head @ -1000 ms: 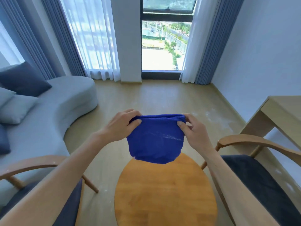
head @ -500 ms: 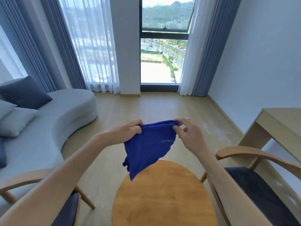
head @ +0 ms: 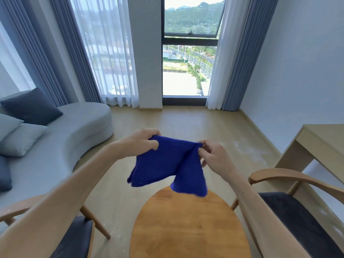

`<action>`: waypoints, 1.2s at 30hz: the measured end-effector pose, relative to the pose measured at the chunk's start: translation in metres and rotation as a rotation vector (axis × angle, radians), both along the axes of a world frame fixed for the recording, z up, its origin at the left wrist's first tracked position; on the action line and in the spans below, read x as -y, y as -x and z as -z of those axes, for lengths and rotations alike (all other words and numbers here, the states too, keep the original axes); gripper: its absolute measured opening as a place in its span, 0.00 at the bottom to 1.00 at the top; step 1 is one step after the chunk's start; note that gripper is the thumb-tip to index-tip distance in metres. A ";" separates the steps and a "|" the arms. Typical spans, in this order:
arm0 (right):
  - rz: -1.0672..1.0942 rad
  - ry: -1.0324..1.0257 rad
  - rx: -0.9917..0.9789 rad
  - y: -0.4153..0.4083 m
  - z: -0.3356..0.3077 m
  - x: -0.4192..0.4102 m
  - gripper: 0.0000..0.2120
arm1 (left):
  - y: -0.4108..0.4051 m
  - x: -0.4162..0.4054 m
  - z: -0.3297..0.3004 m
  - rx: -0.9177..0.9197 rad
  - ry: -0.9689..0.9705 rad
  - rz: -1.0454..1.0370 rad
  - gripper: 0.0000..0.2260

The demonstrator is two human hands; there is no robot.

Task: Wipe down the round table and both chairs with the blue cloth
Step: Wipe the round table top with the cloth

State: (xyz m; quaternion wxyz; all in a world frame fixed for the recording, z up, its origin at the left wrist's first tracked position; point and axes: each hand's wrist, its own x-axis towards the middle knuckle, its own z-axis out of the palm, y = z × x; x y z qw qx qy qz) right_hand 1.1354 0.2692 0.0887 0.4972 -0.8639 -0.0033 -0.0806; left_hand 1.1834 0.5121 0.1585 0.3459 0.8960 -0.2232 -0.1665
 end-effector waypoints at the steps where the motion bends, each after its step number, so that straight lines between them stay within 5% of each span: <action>1: 0.004 0.021 -0.011 0.000 -0.001 0.000 0.10 | -0.002 0.000 -0.003 0.027 -0.011 -0.002 0.07; 8: -0.094 0.275 -0.013 0.001 -0.011 -0.003 0.10 | -0.013 -0.001 -0.023 0.099 0.023 -0.020 0.11; 12: -0.160 0.391 -0.040 0.004 -0.013 0.005 0.22 | -0.020 -0.011 -0.033 0.151 -0.045 -0.013 0.09; 21: -0.423 0.399 -0.121 0.023 -0.034 0.007 0.02 | -0.031 -0.038 -0.028 0.259 -0.177 0.020 0.08; 27: -0.427 0.487 -0.069 0.029 -0.042 0.001 0.11 | -0.045 -0.047 -0.017 0.622 -0.379 0.030 0.15; 36: -0.340 0.499 -0.265 0.028 -0.025 0.003 0.08 | -0.033 -0.035 -0.020 0.582 -0.357 -0.137 0.18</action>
